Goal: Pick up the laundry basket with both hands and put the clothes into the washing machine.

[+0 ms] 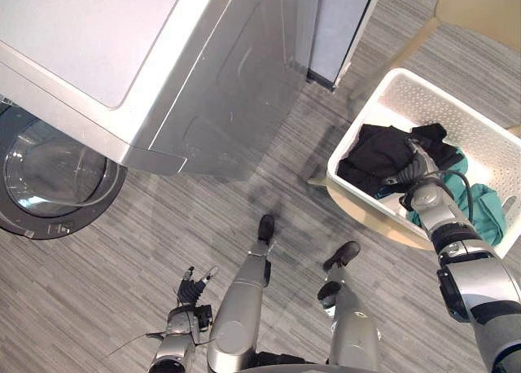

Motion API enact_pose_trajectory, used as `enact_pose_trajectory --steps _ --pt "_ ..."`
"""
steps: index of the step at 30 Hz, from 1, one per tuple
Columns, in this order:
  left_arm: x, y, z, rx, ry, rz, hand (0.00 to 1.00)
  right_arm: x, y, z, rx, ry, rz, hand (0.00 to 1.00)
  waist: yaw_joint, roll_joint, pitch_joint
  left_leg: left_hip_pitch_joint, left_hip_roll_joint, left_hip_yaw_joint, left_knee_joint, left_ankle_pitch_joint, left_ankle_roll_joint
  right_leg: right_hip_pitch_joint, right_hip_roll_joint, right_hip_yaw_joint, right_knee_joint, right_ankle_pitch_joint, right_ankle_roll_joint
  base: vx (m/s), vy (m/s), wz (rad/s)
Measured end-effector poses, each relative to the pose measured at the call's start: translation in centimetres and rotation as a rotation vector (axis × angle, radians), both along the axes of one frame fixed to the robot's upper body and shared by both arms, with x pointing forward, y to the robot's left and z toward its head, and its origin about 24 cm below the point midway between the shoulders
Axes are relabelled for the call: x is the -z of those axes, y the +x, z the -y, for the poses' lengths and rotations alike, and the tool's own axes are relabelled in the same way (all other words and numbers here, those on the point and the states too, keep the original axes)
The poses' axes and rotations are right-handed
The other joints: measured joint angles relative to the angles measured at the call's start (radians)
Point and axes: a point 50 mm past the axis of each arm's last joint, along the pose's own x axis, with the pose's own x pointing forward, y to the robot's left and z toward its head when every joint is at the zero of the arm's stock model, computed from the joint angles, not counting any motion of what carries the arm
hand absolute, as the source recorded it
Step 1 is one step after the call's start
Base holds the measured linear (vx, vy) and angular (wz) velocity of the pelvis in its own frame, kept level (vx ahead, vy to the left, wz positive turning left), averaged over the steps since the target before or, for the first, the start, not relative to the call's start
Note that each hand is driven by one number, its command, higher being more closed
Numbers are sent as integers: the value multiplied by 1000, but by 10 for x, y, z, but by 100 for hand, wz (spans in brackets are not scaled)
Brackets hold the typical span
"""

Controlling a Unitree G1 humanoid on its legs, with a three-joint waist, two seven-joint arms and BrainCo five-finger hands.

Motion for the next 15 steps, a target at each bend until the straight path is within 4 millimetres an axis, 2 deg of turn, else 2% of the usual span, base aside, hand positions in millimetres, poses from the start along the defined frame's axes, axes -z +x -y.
enact_pose_trajectory --steps 1,8,13,15 --pt "0 0 0 0 0 -1 0 5 -2 1 -2 -26 -20 100 0 0 0 -1 0 -3 1 0 0 0 0 -1 2 0 0 -22 5 5" --pt "1 -1 0 -13 -6 -8 0 17 -6 -4 -30 -96 -73 100 -4 -1 0 1 4 -4 18 -5 3 2 -2 0 28 -10 -14 -35 8 0" --pt "1 -1 -2 -26 -10 -7 0 43 -16 -12 -18 -26 -123 100 -13 -14 8 34 13 3 18 -5 3 27 2 8 34 -16 -20 -46 -4 -5" --pt "0 -1 -3 -47 -24 -10 0 64 -26 -21 3 65 -154 100 -15 -20 11 60 14 14 14 -5 3 45 1 19 34 -19 -18 -30 4 -9"
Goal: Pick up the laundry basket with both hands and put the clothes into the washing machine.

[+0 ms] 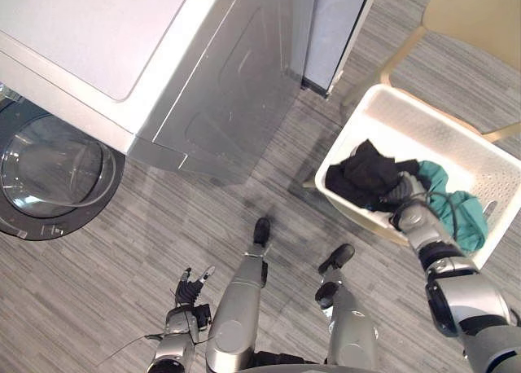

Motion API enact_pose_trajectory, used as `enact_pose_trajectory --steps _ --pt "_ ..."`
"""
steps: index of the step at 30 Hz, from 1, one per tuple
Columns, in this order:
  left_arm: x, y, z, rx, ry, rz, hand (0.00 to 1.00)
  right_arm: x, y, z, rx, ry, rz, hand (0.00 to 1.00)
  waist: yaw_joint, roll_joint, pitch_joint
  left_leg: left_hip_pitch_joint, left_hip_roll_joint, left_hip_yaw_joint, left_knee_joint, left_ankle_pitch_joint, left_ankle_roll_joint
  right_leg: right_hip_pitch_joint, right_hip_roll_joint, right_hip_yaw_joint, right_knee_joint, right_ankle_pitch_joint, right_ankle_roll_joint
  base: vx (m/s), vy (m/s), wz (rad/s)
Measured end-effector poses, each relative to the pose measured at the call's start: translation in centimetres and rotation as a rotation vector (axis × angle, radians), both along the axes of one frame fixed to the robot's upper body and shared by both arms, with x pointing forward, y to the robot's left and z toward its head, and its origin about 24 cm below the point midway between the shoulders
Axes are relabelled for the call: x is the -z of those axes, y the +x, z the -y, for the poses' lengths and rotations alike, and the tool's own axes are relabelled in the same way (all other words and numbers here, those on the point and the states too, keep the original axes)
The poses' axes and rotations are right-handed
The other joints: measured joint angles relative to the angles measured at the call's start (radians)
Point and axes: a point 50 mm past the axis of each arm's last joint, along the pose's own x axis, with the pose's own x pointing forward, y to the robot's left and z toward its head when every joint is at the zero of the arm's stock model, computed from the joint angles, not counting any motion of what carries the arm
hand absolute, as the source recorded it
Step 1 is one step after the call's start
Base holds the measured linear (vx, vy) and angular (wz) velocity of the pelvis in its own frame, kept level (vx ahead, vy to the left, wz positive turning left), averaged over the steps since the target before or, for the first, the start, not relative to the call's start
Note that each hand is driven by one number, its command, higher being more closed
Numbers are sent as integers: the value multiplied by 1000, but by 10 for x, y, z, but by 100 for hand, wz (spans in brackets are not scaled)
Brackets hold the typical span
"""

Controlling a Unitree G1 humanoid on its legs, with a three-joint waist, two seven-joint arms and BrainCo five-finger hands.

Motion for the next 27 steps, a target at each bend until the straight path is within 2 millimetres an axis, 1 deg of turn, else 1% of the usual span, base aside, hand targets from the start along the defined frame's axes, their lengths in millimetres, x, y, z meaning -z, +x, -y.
enact_pose_trajectory --steps 1,2,3,4,6,7,8,9,10,11,12,14,15,17,18,20,22,23,24,25,26,27 --pt "0 0 -1 -15 -6 3 0 4 -2 -2 16 35 -1 100 0 -2 1 6 1 4 -1 0 0 4 0 4 0 0 0 -21 12 -12" --pt "-1 0 -3 -36 -8 6 0 11 -6 -7 43 103 9 100 -6 -12 7 25 2 11 -8 0 0 14 -1 10 0 -1 1 -11 11 -12" --pt "-1 -1 -5 -50 -10 6 0 13 -8 -10 56 143 27 100 -10 -18 10 36 3 15 -13 0 0 21 -1 12 0 -1 1 -13 12 -16" --pt "-1 -3 -8 -79 -22 6 0 16 -12 -12 90 207 52 100 -16 -31 17 59 4 24 -19 0 0 36 -1 18 -1 -2 3 -9 12 -16" --pt "1 -7 -13 -128 -45 2 0 12 -18 -7 152 283 122 100 -22 -46 26 98 5 33 -32 0 0 64 -2 28 -3 -5 6 -7 13 -14" --pt "3 -12 -16 -162 -60 -8 0 5 -21 -2 186 312 188 100 -27 -53 25 125 6 39 -40 0 0 84 -1 34 -5 -6 8 15 20 -11" --pt "7 -22 -21 -209 -73 -29 0 -5 -24 4 217 328 264 100 -39 -63 19 153 5 45 -59 0 0 102 -2 35 -11 -8 11 21 20 -12" --pt "8 -27 -25 -241 -82 -38 0 -10 -25 5 230 338 306 100 -40 -70 12 165 5 49 -68 1 -1 110 -1 36 -16 -8 12 40 11 -16" --pt "12 -38 -33 -309 -96 -62 0 -19 -29 8 261 358 380 100 -45 -84 -3 192 6 57 -86 1 -2 128 3 39 -27 -10 15 59 -2 -13" --pt "17 -52 -40 -378 -108 -92 0 -22 -37 14 297 364 423 100 -47 -96 -37 211 6 59 -111 4 -6 139 5 38 -38 -12 20 77 -6 -9" --pt "20 -59 -43 -415 -113 -110 0 -20 -42 16 317 364 434 100 -46 -101 -61 218 6 59 -124 6 -8 142 6 36 -42 -13 24 127 -11 2" --pt "27 -90 -57 -597 -145 -153 0 -17 -59 20 381 387 484 100 -46 -115 -131 280 7 58 -166 10 -12 196 14 34 -67 -16 30 187 -16 4" --pt "28 -101 -62 -667 -151 -160 0 -15 -65 19 393 394 493 100 -46 -121 -168 293 7 56 -174 11 -14 211 19 33 -81 -15 31 176 -18 0" --pt "26 -116 -72 -830 -171 -133 0 -19 -72 16 404 403 537 100 -43 -124 -233 326 8 53 -198 11 -14 245 27 27 -107 -15 34 177 -28 2" --pt "23 -117 -75 -864 -171 -113 0 -21 -72 15 405 405 552 100 -42 -124 -247 334 8 53 -203 11 -14 251 29 27 -111 -16 34 134 -24 4" --pt "11 -113 -85 -957 -164 -11 0 -30 -72 13 404 417 603 100 -40 -120 -279 354 8 51 -211 10 -15 273 32 21 -121 -17 36 53 -7 3" --pt "-7 -116 -102 -1101 -141 127 0 -38 -76 11 417 439 656 100 -41 -118 -311 377 9 52 -231 11 -15 290 34 13 -126 -19 39 41 -5 2" --pt "-21 -115 -110 -1161 -119 209 0 -40 -83 12 429 438 682 100 -39 -117 -321 391 9 51 -237 10 -15 302 34 11 -127 -22 43 36 3 4" --pt "-42 -117 -121 -1213 -54 314 0 -44 -91 12 437 437 711 100 -39 -117 -343 403 8 51 -244 10 -16 311 33 10 -126 -27 49 29 5 4" --pt "-52 -117 -127 -1227 -18 355 0 -46 -94 11 439 437 727 100 -39 -117 -355 404 9 52 -245 8 -17 312 33 11 -125 -29 51 34 5 -1" --pt "-76 -116 -138 -1249 56 455 0 -51 -97 10 443 442 761 100 -42 -114 -374 406 9 55 -245 7 -17 312 33 13 -124 -30 52 23 2 -6" --pt "-88 -114 -141 -1248 93 502 0 -54 -98 10 442 441 778 100 -43 -112 -379 409 9 56 -245 7 -17 313 33 15 -124 -30 52 6 5 -11"
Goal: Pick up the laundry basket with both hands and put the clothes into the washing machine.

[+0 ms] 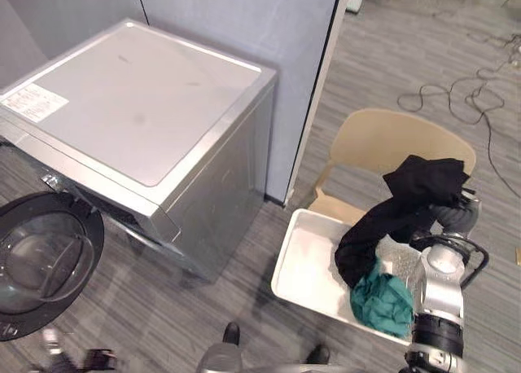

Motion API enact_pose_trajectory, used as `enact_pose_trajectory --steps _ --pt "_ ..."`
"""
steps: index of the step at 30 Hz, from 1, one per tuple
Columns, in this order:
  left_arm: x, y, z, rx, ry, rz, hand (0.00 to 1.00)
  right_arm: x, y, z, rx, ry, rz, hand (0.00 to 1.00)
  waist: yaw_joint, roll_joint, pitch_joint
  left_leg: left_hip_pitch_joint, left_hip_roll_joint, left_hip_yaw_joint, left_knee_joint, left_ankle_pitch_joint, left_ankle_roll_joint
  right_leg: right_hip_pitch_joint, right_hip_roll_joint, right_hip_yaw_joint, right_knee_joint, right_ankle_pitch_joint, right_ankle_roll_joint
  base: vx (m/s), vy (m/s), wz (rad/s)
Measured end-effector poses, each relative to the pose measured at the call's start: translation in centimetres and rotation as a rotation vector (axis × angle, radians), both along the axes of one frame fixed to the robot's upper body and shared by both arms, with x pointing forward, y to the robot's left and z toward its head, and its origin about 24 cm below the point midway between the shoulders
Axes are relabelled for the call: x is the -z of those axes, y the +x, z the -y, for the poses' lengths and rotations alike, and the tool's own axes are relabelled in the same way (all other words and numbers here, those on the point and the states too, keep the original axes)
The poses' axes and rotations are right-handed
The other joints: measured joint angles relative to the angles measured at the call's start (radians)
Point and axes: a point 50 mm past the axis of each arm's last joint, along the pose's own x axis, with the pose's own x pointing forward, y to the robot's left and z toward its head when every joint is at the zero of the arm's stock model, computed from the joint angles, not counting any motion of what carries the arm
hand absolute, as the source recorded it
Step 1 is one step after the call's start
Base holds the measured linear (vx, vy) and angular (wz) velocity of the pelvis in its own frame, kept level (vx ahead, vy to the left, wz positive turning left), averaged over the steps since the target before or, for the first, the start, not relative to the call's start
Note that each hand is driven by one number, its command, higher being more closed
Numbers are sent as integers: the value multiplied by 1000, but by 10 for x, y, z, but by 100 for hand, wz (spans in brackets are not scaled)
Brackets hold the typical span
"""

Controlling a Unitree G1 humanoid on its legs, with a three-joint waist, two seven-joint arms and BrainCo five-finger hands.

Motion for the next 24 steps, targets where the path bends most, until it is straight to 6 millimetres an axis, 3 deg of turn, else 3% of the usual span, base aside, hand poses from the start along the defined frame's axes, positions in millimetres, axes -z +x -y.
enact_pose_trajectory --steps 1,5,10,13,17,18,21,24 --pt "-29 6 -4 -18 132 22 0 -9 -1 0 0 -12 46 100 0 8 -12 6 0 7 0 -1 0 1 -1 12 1 0 0 -6 8 -16" --pt "-97 21 0 -21 449 43 0 -33 -4 -5 -22 -49 173 100 -11 32 -32 37 2 29 0 -11 -3 18 -1 37 2 0 0 -20 8 -17" --pt "-146 58 30 152 694 129 0 -63 6 -19 -117 -49 345 100 -28 50 -53 74 8 76 5 -21 -2 25 2 86 5 1 -1 -12 6 -27" --pt "-161 90 51 382 779 214 0 -88 15 -29 -193 -53 464 100 -49 53 -55 90 10 87 5 -23 -3 33 3 102 5 1 -1 -31 1 -17" --pt "-171 135 97 791 804 395 0 -131 30 -46 -332 -105 619 100 -56 55 -56 109 13 115 3 -25 -3 33 6 131 5 4 -4 -31 2 -20" --pt "-169 151 119 978 762 472 0 -148 34 -53 -385 -134 669 100 -57 59 -59 113 14 121 2 -25 -4 33 6 134 5 5 -4 -18 0 -11" --pt "-161 172 156 1271 727 515 0 -178 43 -75 -500 -164 760 100 -83 65 -62 120 15 131 -4 -25 -3 31 8 144 5 7 -4 -14 1 -10" --pt "-145 188 182 1464 653 510 0 -193 53 -87 -582 -178 784 100 -87 69 -66 137 16 147 -17 -25 -3 31 11 158 1 13 -4 -2 5 -19"
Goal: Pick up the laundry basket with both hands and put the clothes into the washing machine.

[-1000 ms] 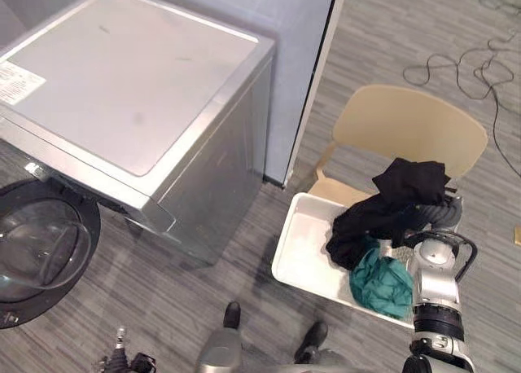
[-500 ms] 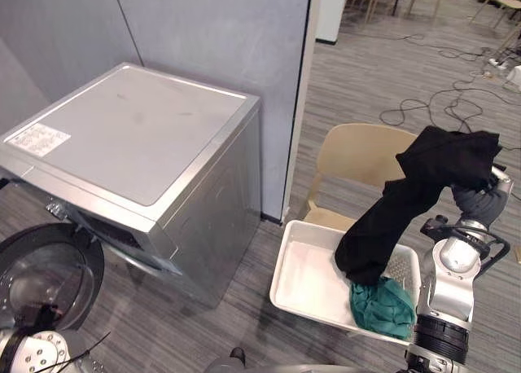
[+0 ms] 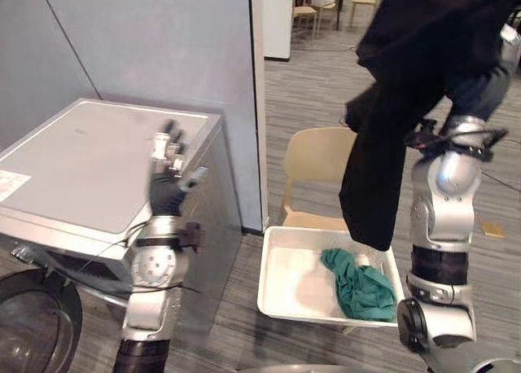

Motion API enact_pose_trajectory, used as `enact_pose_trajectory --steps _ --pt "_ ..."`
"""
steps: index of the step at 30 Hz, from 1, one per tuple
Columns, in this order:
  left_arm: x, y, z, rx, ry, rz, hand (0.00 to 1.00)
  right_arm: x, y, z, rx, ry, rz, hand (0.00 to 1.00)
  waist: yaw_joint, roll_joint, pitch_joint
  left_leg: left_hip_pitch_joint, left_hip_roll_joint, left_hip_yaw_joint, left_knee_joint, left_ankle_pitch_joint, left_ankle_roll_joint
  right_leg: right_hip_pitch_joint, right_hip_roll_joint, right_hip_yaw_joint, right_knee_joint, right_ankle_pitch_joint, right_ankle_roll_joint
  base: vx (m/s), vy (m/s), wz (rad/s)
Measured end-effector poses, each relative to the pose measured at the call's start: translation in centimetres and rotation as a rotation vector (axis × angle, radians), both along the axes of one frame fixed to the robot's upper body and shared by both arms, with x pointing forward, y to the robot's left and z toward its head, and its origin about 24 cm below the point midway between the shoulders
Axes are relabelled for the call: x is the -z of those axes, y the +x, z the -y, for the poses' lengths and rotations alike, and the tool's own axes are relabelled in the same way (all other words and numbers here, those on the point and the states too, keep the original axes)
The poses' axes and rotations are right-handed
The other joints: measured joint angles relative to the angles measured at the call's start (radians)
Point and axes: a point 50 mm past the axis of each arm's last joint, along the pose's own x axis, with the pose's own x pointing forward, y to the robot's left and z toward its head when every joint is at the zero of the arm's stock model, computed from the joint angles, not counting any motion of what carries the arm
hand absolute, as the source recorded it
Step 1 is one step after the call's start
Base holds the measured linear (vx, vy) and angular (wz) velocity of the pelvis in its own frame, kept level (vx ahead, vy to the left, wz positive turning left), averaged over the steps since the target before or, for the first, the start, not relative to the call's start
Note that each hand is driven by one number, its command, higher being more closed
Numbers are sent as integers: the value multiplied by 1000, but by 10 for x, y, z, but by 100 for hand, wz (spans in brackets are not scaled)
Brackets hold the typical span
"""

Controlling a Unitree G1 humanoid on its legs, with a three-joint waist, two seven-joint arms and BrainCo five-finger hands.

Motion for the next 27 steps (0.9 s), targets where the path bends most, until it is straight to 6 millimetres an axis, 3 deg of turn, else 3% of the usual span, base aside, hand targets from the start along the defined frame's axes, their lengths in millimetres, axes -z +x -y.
enact_pose_trajectory --steps 4,6,8,17,23,27 --pt "26 22 34 211 -38 -168 0 -16 18 -7 -71 -11 -13 100 -22 1 -1 6 -1 11 -9 0 0 -3 1 7 -3 2 1 4 3 -6" --pt "27 29 47 262 -20 -191 0 -20 22 -8 -84 -9 -23 100 -23 1 -1 7 -1 14 -12 0 0 -7 3 13 -4 4 0 12 0 -12" --pt "20 36 59 307 -4 -185 0 -21 27 -12 -107 -1 -37 100 -27 1 -1 7 -1 14 -14 0 0 -10 5 23 -5 4 0 11 -2 -6" --pt "-13 56 78 306 -67 -111 0 -12 32 -37 -239 9 -84 100 -58 1 -1 7 -4 14 -14 0 0 -11 4 25 -5 7 1 -15 -3 -1" --pt "-41 63 91 320 -100 -40 0 10 32 -49 -370 33 -151 100 -71 1 -1 12 0 34 -16 0 0 -14 5 32 -5 9 2 -30 -10 -5" --pt "-48 66 99 330 -99 -24 0 23 33 -52 -416 45 -195 100 -75 1 -1 14 2 40 -17 0 0 -17 7 38 -5 10 2 -12 -6 -6"
